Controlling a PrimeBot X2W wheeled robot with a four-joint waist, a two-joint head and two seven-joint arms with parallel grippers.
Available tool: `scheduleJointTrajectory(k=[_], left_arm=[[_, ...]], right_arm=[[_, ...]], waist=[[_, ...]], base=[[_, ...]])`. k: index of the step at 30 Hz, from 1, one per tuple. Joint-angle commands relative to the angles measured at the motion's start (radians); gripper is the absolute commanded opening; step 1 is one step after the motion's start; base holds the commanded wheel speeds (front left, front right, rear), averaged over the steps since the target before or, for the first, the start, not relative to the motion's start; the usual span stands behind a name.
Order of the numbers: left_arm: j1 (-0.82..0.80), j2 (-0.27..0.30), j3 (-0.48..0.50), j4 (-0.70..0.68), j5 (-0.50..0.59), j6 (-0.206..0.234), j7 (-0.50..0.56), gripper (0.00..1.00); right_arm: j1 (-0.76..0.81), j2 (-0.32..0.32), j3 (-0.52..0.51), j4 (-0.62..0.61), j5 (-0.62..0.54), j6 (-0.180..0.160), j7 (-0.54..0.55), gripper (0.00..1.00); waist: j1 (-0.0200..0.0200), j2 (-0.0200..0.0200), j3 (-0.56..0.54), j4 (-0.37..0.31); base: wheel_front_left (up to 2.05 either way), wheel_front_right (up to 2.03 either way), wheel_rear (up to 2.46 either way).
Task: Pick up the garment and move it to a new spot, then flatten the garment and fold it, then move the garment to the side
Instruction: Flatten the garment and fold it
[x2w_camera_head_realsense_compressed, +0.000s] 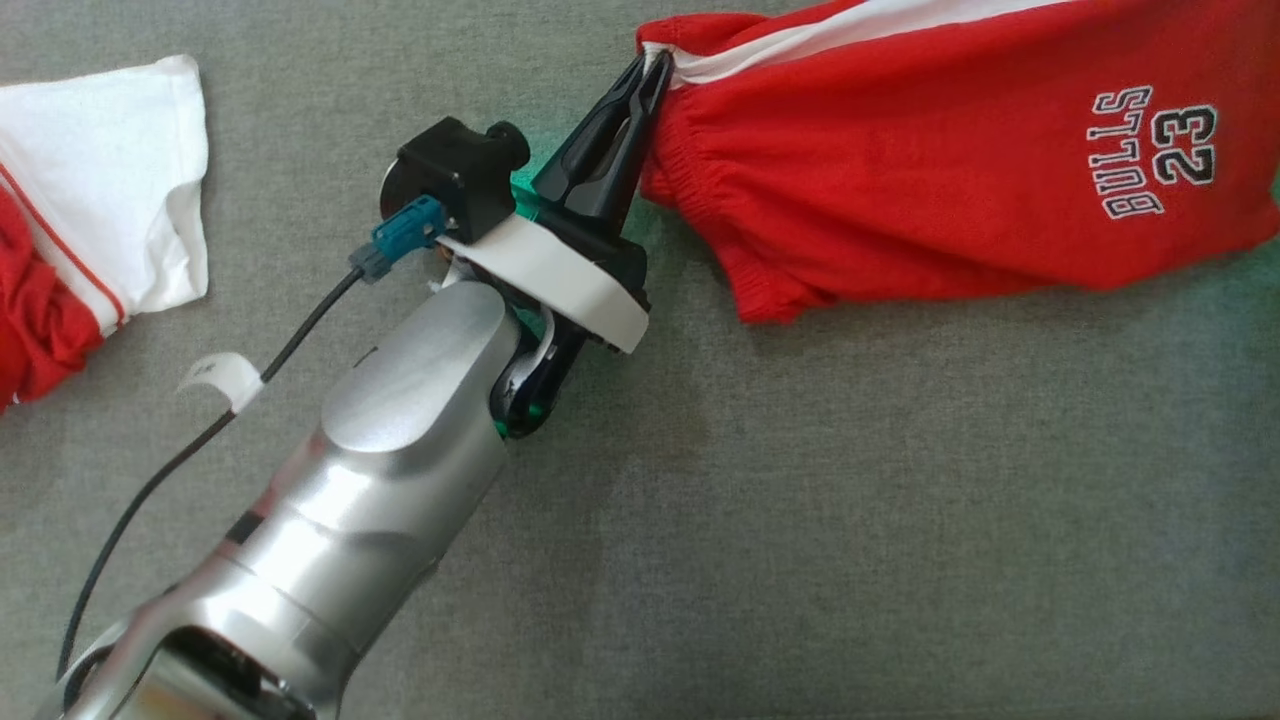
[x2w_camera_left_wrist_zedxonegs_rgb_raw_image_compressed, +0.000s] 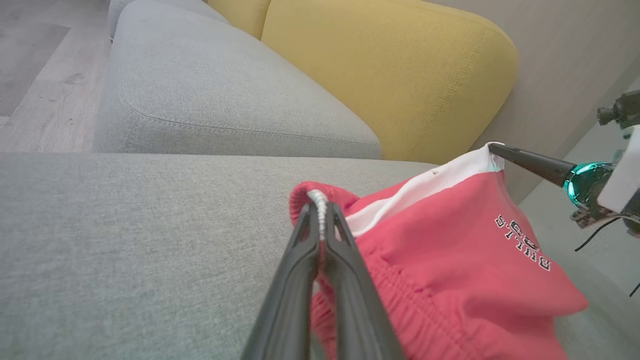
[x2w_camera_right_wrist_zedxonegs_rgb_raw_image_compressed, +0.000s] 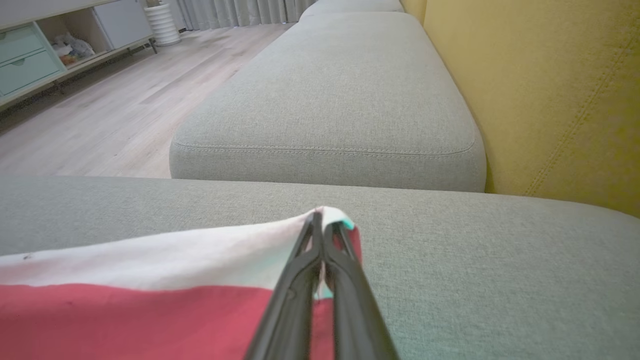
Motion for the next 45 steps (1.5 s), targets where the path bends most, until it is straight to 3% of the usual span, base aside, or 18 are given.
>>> scheduleJointTrajectory(k=[1, 2, 3, 4, 5, 11, 15, 16, 19, 23, 30, 31, 32, 33, 37, 45], left_arm=[[-0.033, 0.005, 0.038, -0.022, 0.011, -0.006, -0.01, 0.0], [-0.033, 0.002, 0.041, -0.022, 0.013, -0.006, -0.011, 0.0], [-0.033, -0.001, 0.045, -0.022, 0.015, -0.006, -0.011, 0.05], [-0.032, -0.004, 0.052, -0.025, 0.017, -0.006, -0.012, 0.55], [-0.03, -0.006, 0.06, -0.027, 0.021, -0.006, -0.012, 1.0], [0.035, -0.022, 0.154, -0.084, 0.051, -0.003, -0.012, 1.0], [0.191, 0.009, 0.306, -0.236, 0.264, 0.101, -0.012, 1.0], [0.191, 0.009, 0.306, -0.236, 0.264, 0.101, -0.012, 1.0], [0.324, 0.009, 0.395, -0.351, 0.403, 0.193, -0.012, 1.0], [0.475, -0.003, 0.47, -0.476, 0.537, 0.258, -0.012, 1.0], [0.621, -0.03, 0.492, -0.548, 0.632, 0.258, -0.012, 1.0], [0.63, -0.033, 0.493, -0.55, 0.637, 0.257, -0.012, 1.0], [0.637, -0.035, 0.493, -0.552, 0.64, 0.256, -0.012, 1.0], [0.641, -0.037, 0.493, -0.552, 0.642, 0.253, -0.012, 1.0], [0.651, -0.041, 0.499, -0.551, 0.651, 0.251, -0.012, 1.0], [0.669, -0.044, 0.52, -0.548, 0.642, 0.227, -0.012, 1.0]], right_arm=[[-0.019, -0.013, 0.023, 0.001, 0.006, 0.007, -0.021, 0.0], [-0.03, -0.009, 0.037, 0.017, 0.009, 0.007, -0.027, 0.0], [-0.039, -0.004, 0.051, 0.032, 0.013, 0.007, -0.031, 0.39], [-0.047, 0.002, 0.063, 0.047, 0.017, 0.007, -0.036, 0.99], [-0.054, 0.007, 0.071, 0.061, 0.02, 0.007, -0.045, 1.0], [-0.026, 0.04, 0.093, 0.083, 0.043, 0.007, -0.164, 1.0], [0.078, 0.076, 0.079, 0.095, 0.03, 0.007, -0.197, 1.0], [0.078, 0.076, 0.079, 0.095, 0.03, 0.007, -0.197, 1.0], [0.136, 0.104, 0.031, 0.138, 0.002, 0.007, -0.199, 1.0], [0.177, 0.121, -0.055, 0.244, -0.062, 0.007, -0.194, 1.0], [0.194, 0.159, -0.139, 0.416, -0.087, 0.007, -0.104, 1.0], [0.194, 0.163, -0.142, 0.428, -0.082, 0.007, -0.087, 0.68], [0.193, 0.164, -0.144, 0.436, -0.08, 0.007, -0.08, 0.25], [0.192, 0.163, -0.143, 0.438, -0.081, 0.007, -0.081, 0.0], [0.194, 0.157, -0.144, 0.443, -0.081, 0.007, -0.093, 0.0], [0.229, 0.057, -0.168, 0.455, -0.131, 0.007, -0.147, 0.0]], waist=[[-0.0001, 0.0, 0.003, 0.003], [-0.0001, 0.0, 0.004, 0.003], [-0.0001, 0.0, 0.004, 0.004], [-0.0001, 0.0, 0.003, 0.005], [-0.0001, 0.0, 0.002, 0.006], [-0.0001, 0.0, -0.033, 0.012], [-0.0001, 0.0, -0.083, 0.012], [-0.0001, 0.0, -0.083, 0.012], [-0.0001, 0.0, -0.112, 0.024], [-0.0001, 0.0, -0.145, 0.063], [-0.0001, 0.0, -0.185, 0.141], [-0.0001, 0.0, -0.187, 0.148], [-0.0001, 0.0, -0.189, 0.154], [-0.0001, 0.0, -0.192, 0.159], [-0.0001, 0.0, -0.203, 0.156], [-0.0001, 0.0, -0.231, 0.089]], base=[[0.0, 0.0, 0.0], [0.0, 0.0, 0.0], [0.0, 0.0, 0.0], [0.0, 0.0, 0.0], [0.0, 0.0, 0.0], [0.0, 0.0, 0.0], [0.0, 0.0, 0.0], [0.0, 0.0, 0.0], [0.0, 0.0, 0.0], [0.0, 0.0, 0.0], [0.0, 0.0, 0.0], [0.0, 0.0, 0.0], [0.0, 0.0, 0.0], [0.0, 0.0, 0.0], [0.0, 0.0, 0.0], [0.0, 0.0, 0.0]])
